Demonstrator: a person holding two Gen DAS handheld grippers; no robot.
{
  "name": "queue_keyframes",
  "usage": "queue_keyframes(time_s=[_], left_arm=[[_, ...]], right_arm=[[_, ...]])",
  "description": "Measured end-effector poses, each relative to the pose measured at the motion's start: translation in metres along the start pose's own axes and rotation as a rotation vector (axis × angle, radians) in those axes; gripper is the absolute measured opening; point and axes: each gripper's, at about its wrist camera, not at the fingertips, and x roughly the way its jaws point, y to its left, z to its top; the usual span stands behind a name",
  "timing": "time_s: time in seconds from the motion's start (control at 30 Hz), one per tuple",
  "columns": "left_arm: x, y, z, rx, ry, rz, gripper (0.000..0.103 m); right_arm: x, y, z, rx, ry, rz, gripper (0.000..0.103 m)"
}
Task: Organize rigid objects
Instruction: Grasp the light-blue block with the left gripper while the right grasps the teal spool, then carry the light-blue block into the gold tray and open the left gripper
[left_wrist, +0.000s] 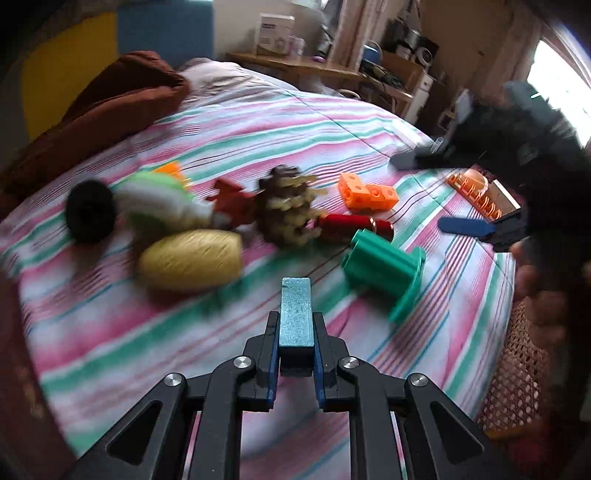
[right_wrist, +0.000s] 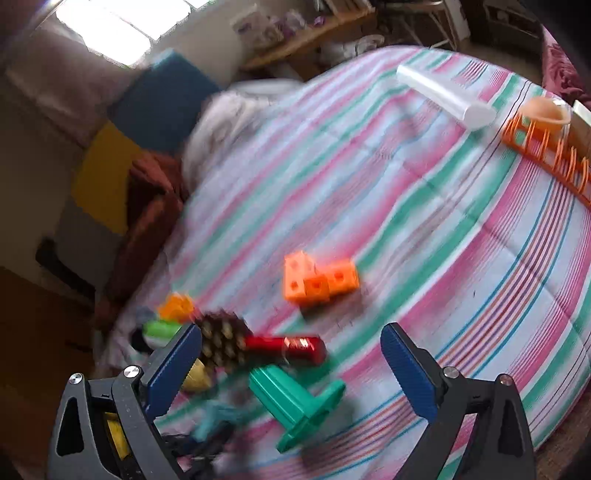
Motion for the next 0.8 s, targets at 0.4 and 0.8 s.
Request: queue_keyframes(time_s=[0.4,0.8], left_arm=[[-0.08,0.017,-0.044,-0.098,-0.117,0.012,0.015],[-0.149,0.078,-0.084,-0.279,-0.202,0.112,0.015]], right_arm=[[0.022,0.035,-0.016,-0.219,0.081,-0.105,0.095],[0.05,0.064,-0.048,-0.497,0.167,-0.313,0.033]])
